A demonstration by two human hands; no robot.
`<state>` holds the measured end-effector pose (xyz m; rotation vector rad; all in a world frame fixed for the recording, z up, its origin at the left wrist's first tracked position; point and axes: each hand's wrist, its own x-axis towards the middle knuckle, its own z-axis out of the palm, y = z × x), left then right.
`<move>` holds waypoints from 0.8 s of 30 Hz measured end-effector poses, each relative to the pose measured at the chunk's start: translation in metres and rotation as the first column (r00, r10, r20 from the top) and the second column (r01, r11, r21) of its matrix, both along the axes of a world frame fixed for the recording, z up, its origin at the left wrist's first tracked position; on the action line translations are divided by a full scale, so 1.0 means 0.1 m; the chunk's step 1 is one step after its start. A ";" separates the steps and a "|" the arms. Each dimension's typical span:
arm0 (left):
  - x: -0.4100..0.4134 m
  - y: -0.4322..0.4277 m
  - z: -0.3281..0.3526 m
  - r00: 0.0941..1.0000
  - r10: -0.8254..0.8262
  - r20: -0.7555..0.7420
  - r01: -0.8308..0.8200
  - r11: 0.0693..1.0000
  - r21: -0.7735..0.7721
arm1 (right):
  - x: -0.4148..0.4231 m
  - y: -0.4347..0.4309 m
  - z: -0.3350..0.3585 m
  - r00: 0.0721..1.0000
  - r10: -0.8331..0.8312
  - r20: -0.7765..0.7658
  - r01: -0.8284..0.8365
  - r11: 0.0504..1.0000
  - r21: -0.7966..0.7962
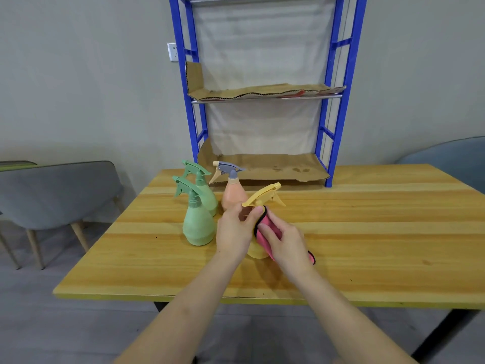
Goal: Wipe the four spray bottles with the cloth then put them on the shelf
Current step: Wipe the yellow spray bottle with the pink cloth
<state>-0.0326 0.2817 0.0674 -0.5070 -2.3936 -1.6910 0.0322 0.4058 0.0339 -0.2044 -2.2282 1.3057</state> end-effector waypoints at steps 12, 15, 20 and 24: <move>-0.02 -0.01 0.03 0.999 0.045 -0.017 -0.046 0.994 -0.099 | 0.06 0.21 -0.08 0.989 0.008 0.148 -0.043 0.972 0.230; 0.01 -0.02 0.07 0.999 0.041 -0.024 -0.043 0.992 -0.116 | 0.08 0.09 -0.03 0.996 -0.027 0.083 0.006 0.968 0.249; -0.02 -0.02 0.07 0.999 0.037 -0.015 -0.038 0.992 -0.119 | -0.02 -0.03 0.08 0.998 -0.038 0.043 0.029 0.981 0.191; -0.04 0.00 0.05 0.999 0.046 0.002 -0.046 0.994 -0.098 | -0.08 0.10 0.05 0.992 0.021 0.126 -0.047 0.976 0.211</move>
